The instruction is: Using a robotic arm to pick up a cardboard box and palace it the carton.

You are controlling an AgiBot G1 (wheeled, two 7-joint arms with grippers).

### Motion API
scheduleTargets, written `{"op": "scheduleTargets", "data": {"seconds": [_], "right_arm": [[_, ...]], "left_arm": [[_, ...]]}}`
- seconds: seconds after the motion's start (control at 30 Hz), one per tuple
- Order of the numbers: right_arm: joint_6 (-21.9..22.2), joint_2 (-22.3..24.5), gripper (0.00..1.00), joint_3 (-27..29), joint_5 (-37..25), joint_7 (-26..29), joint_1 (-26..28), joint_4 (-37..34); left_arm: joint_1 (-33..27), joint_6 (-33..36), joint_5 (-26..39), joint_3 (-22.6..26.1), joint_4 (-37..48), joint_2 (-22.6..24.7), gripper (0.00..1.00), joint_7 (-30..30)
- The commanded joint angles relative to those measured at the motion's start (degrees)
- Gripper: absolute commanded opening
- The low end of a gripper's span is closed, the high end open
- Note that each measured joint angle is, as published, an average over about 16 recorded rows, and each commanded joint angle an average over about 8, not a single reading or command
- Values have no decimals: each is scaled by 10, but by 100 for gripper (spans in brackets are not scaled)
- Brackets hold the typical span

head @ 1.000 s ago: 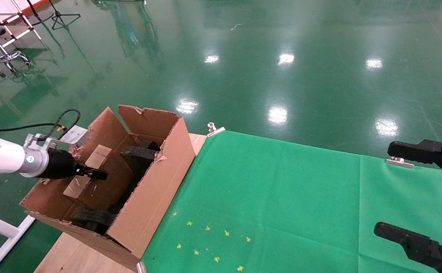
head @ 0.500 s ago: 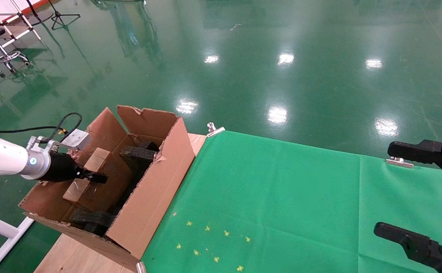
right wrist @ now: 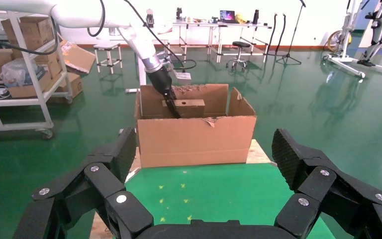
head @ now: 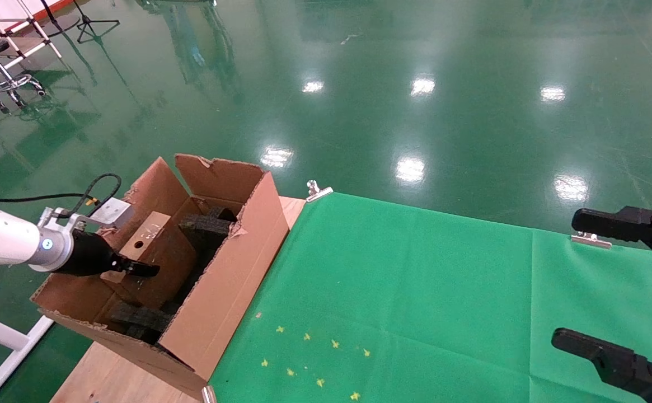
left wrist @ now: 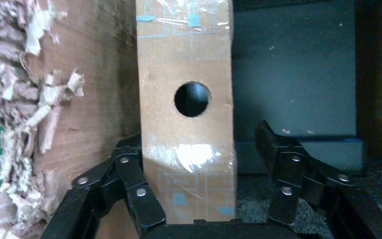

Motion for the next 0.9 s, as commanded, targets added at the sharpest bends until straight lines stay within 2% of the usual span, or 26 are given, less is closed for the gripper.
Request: {"op": "scheduleTargets", "data": {"seconds": [0.03,0.37,0.5,0.7,0.9], "right_arm": [[0,0,100,0,0,0,0,0],[0,0,100,0,0,0,0,0],[0,0,100,0,0,0,0,0],[0,0,100,0,0,0,0,0],[0,0,100,0,0,0,0,0]], "left_arm": [[0,1,-4,-2,-1,-1,100,1],[-19,-9,27,16,-38,10,100,-11],[-24,28,-11,-5,-74,-8,100,11],[-24,113,-105,-56,-172,-58,100,51],[-10,159,-141,-70,-276,-86,100,33]]}}
